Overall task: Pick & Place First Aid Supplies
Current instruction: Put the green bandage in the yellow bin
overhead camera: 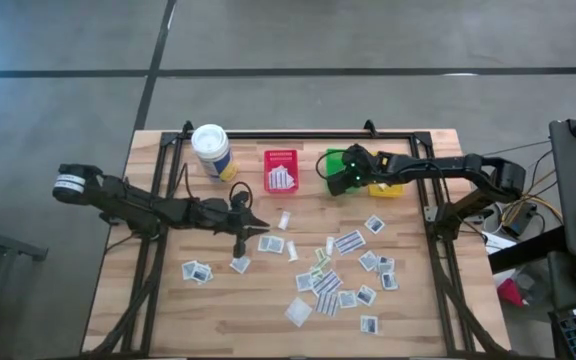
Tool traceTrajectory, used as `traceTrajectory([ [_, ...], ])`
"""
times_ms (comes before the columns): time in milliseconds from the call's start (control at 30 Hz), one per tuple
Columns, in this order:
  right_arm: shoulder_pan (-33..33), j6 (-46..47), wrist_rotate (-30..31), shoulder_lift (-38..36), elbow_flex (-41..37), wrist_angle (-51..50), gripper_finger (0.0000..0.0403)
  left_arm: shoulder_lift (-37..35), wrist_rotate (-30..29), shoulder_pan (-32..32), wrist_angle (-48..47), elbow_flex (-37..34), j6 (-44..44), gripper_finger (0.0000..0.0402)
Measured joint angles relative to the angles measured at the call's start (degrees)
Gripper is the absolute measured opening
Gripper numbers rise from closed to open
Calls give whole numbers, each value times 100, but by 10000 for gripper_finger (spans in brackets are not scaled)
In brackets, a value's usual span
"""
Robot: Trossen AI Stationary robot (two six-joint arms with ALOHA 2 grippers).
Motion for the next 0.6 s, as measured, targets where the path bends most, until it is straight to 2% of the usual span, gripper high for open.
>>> traceTrajectory([
  [300, 281, 45, -11, -759, 9, -11, 113, 0, 202, -11, 257, 0, -21, 64],
  [433, 846, 196, 24, -932, 9, -2, 104, 0, 221, -47, 252, 0, -27, 64],
  [600, 1718, 380, 400, -899, 9, 9, 92, 0, 226, -50, 254, 0, -110, 64],
])
